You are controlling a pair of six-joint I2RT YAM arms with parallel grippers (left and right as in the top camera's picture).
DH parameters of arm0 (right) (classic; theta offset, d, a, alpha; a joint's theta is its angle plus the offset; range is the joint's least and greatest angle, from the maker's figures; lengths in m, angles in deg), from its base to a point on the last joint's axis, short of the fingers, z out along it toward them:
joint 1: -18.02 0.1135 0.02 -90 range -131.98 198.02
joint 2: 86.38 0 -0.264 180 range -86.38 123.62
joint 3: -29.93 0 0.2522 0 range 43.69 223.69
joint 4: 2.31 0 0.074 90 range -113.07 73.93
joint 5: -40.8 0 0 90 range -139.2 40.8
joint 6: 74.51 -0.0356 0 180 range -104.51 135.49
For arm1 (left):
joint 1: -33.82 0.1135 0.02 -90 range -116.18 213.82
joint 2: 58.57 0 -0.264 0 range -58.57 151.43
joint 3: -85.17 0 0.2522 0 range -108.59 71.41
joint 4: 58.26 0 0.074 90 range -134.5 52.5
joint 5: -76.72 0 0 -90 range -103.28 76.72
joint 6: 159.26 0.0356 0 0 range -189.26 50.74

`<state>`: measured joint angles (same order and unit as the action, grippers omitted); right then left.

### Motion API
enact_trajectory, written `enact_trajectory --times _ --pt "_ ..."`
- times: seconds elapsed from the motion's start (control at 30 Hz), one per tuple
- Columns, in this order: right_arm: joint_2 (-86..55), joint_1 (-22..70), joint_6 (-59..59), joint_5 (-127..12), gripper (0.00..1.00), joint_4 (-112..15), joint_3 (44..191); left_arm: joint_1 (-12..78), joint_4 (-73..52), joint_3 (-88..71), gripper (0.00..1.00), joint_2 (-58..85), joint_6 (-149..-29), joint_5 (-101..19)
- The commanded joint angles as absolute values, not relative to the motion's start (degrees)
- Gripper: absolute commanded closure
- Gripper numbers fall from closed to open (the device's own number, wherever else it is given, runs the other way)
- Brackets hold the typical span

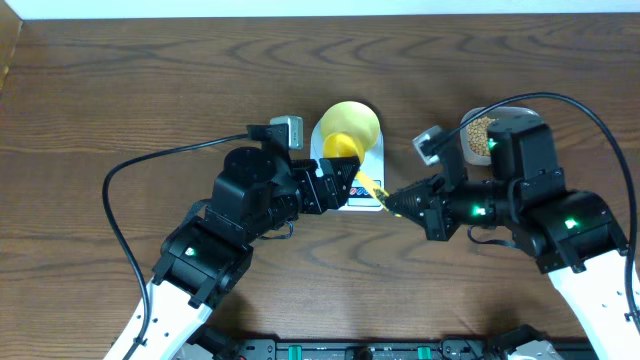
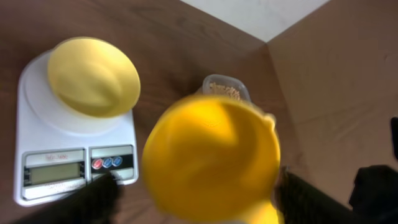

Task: Scoop item into bowl and weigh 50g on scale
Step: 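Grasp the scoop handle with the right gripper and release the left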

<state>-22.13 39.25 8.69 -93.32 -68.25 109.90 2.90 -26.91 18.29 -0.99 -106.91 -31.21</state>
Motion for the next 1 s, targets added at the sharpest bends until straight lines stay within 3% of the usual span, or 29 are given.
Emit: enact_trajectory --times 0.0,0.23,0.6,0.77,0.97 --pt "-22.4 41.4 12.4 -91.1 0.99 -68.4 111.0 2.9 -27.2 17.5 0.29 -1.3 -110.3 -31.4" --pt "-24.9 41.3 12.8 -83.0 0.99 -68.3 112.2 2.9 -24.9 17.5 0.28 -1.4 -116.0 -25.6" --pt "-26.7 41.4 13.8 -88.8 0.99 -71.8 113.8 2.9 -24.8 17.5 0.3 -1.4 -122.7 -24.8" --pt "-26.7 41.4 13.9 -89.5 0.99 -72.5 113.8 2.9 -27.2 17.5 0.48 -1.3 -123.2 -27.1" --pt "-26.7 41.4 13.9 -92.1 0.99 -72.5 113.8 2.9 -27.2 17.5 0.57 -1.0 -123.2 -27.2"
